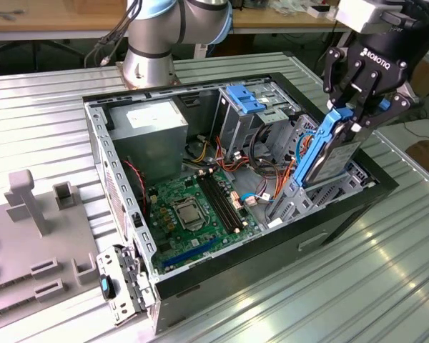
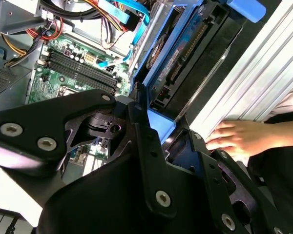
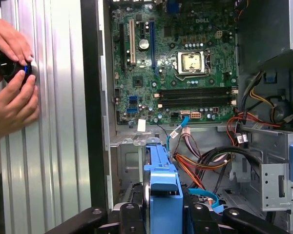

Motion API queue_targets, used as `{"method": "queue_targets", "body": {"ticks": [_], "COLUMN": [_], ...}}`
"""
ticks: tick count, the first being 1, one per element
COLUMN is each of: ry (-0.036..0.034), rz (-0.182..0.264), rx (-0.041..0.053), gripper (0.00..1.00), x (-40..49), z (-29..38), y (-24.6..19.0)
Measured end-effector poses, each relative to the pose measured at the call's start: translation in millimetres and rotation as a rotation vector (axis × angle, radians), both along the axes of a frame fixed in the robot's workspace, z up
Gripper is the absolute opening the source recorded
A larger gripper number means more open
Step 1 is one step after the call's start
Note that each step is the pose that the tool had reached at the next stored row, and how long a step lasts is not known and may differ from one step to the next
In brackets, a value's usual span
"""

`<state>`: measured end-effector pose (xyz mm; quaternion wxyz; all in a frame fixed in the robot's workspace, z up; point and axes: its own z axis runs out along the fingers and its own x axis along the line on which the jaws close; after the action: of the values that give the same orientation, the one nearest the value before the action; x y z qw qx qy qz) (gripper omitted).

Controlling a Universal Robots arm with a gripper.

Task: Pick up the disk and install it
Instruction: 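Insert the disk into the insertion slot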

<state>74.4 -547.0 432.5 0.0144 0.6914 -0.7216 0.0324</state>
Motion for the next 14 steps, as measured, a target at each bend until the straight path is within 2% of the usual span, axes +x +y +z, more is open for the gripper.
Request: {"method": "queue_targets", "body": {"ticks": [6,9,14], "ry": [0.0025,0.0026,0.0026], "rz": [0.000,0.000,0.000], "rx": [-0.0002,-0.0002,0.0030], "gripper": [0.37,0.37,0.37], "x": [0.8,0.8,0.8], "z": [-9.3,-9.6,-19.4], "y": [-0.4,-0.5,-2.7]}}
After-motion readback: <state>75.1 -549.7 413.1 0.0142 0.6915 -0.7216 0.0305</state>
